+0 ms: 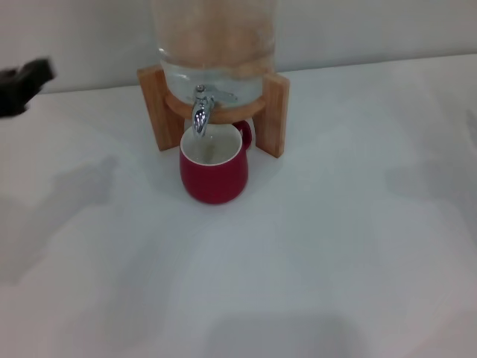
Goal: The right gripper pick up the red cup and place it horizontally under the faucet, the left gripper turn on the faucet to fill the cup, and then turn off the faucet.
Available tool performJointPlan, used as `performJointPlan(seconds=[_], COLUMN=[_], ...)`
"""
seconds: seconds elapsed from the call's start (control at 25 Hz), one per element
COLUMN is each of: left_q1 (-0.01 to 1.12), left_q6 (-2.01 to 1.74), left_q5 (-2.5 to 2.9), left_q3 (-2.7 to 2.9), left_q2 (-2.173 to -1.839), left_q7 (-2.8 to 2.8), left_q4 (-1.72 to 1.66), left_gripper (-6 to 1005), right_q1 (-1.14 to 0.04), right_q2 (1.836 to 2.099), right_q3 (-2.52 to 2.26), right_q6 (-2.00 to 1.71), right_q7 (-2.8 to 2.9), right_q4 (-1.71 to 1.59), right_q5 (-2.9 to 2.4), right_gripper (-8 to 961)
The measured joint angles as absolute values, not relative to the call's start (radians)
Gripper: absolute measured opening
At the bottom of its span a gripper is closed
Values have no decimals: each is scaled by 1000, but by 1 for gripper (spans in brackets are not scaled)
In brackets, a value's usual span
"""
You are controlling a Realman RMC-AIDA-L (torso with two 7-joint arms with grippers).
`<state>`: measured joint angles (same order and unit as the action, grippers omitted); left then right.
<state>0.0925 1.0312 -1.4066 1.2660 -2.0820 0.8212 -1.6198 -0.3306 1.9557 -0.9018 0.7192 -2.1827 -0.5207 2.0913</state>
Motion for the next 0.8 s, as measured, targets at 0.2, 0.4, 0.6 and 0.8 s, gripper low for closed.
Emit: performJointPlan(seconds=[0.2,0.4,0.6,0.8], left_q1=[76,99,129,132], left_q6=[1097,1124,1163,1287], left_q5=[-1585,-1682,-1774,-1918], left_q3=[1135,1009,924,873], left_q2=[-2081,-2081,-2081,-2080], left_q7=[1024,1221,1435,1687], left_q4=[-1361,-1119,-923,-766], left_gripper=[46,56,103,150], right_q1=[-307,-292,-289,-288], right_q2=[1957,1950,1948,1947], right_q3=[-864,-855,-855,-859], right_q6=[801,861,897,926], right_q7=[-2166,-2134,-2128,-2127], right_q4=[-521,-526,-529,-529], right_q5=[2092,2091,2084,2083], right_gripper=[307,307,307,307])
